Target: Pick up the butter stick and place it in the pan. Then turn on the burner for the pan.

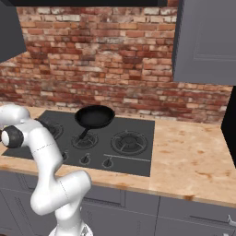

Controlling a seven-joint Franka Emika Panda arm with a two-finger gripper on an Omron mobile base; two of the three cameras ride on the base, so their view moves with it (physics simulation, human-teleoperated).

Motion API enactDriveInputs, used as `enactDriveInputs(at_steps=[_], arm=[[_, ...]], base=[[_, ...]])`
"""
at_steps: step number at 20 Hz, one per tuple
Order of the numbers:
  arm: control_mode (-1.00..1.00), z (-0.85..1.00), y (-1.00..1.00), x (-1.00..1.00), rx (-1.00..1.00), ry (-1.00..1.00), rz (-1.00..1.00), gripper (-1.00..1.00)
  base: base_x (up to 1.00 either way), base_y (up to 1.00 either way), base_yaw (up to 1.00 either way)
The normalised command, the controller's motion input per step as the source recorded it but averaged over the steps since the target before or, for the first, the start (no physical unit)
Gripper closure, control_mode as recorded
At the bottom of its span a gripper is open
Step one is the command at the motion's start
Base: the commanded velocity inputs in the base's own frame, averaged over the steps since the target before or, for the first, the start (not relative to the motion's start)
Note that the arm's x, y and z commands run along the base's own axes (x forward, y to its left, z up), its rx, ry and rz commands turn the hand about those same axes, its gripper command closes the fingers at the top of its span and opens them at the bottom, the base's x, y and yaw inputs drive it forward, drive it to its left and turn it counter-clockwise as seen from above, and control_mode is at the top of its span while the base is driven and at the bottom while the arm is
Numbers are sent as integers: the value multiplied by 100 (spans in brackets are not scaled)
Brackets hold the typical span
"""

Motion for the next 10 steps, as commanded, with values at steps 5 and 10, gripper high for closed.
enactDriveInputs(at_steps=[5,10], arm=[[-100,-27,7,0,-3,1,0,100],[-100,-4,1,0,-1,0,0,100]], base=[[0,0,0],[0,0,0]])
